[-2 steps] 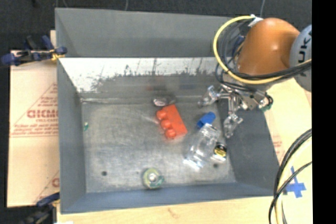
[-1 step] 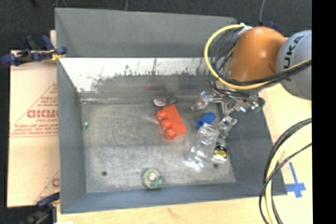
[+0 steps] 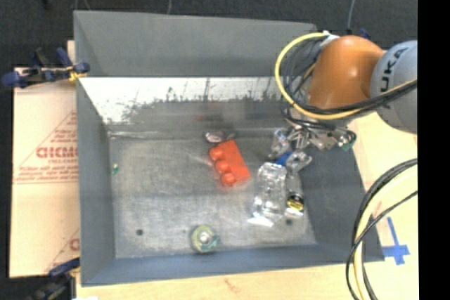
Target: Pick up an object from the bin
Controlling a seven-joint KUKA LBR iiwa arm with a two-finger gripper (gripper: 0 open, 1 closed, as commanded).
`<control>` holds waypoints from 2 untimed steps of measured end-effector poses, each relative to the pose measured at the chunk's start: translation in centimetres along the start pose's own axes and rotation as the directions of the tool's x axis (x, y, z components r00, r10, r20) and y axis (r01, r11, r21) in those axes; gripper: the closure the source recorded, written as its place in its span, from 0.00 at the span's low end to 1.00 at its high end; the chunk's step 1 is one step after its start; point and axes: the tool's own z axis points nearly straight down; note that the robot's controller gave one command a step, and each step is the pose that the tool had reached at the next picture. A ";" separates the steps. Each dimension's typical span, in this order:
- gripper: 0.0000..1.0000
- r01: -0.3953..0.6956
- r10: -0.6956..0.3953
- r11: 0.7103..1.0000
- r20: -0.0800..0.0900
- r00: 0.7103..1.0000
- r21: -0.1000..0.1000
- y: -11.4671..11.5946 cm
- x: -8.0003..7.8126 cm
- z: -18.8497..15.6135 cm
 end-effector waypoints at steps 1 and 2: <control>1.00 0.248 -0.248 0.969 0.004 0.969 -0.001 0.4 -0.7 -12.3; 1.00 0.422 -0.422 0.906 0.005 0.906 -0.001 -0.1 -0.8 -20.8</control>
Offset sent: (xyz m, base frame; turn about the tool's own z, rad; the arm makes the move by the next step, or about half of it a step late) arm -0.0015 0.0096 0.1180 -0.2527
